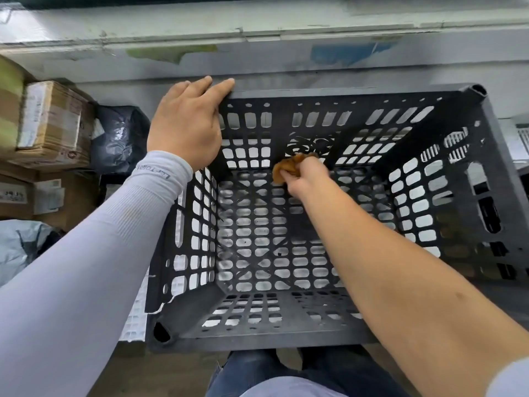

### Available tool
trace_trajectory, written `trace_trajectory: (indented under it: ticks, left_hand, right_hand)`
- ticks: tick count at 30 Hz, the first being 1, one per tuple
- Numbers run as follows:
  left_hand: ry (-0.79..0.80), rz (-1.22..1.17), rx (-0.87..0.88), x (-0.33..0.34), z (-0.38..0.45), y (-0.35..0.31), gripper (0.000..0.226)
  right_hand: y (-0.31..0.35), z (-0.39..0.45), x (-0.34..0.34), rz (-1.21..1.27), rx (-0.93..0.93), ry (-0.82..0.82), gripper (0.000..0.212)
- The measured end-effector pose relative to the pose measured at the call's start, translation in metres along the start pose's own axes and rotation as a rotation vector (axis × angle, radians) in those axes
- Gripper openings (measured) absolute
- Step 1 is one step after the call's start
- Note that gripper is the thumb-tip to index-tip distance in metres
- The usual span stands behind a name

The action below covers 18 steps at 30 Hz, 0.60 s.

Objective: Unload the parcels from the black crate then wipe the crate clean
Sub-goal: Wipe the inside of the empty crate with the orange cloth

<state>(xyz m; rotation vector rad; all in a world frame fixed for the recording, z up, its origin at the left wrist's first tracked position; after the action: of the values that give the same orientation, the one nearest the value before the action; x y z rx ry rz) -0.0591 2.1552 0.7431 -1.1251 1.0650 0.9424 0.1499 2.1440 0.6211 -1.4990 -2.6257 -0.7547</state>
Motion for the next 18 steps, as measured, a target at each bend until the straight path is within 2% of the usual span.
trace_trajectory:
  ticks: [3,5,8,11,15,18]
  left_hand:
    - [-0.005,-0.003,0.009,0.000,-0.001,0.000,0.059]
    - [-0.003,-0.006,0.012,-0.001,-0.002,-0.001,0.060]
    - [-0.009,-0.011,0.013,-0.001,-0.002,-0.001,0.058]
    - [-0.003,-0.021,0.015,0.001,-0.001,-0.001,0.055]
    - [0.006,-0.025,0.003,-0.001,-0.002,-0.001,0.055]
    - [0.007,-0.029,0.002,-0.002,-0.003,-0.003,0.053]
  right_hand:
    - [0.031,-0.002,-0.020,0.023,-0.019,0.079,0.025]
    - [0.057,-0.003,-0.036,0.054,-0.031,0.062,0.026]
    - [0.102,0.000,-0.062,0.114,-0.059,-0.058,0.026]
    - [0.134,0.001,-0.079,0.208,-0.116,-0.135,0.037]
    - [0.145,0.004,-0.083,0.182,-0.175,-0.183,0.039]
    - [0.128,0.005,-0.076,0.018,-0.210,-0.239,0.034]
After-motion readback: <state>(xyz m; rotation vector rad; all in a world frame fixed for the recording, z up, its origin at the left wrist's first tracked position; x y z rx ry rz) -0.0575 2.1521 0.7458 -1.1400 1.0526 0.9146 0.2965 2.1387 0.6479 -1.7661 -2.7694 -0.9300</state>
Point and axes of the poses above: each hand's wrist, its own z-axis towards the middle knuckle, its own x-axis out of the palm, y = z × x, the point moved 1 cm from there along z, towards the middle knuckle, and after that the axes turned 2 degrees about -x, right-handed, at the moved point
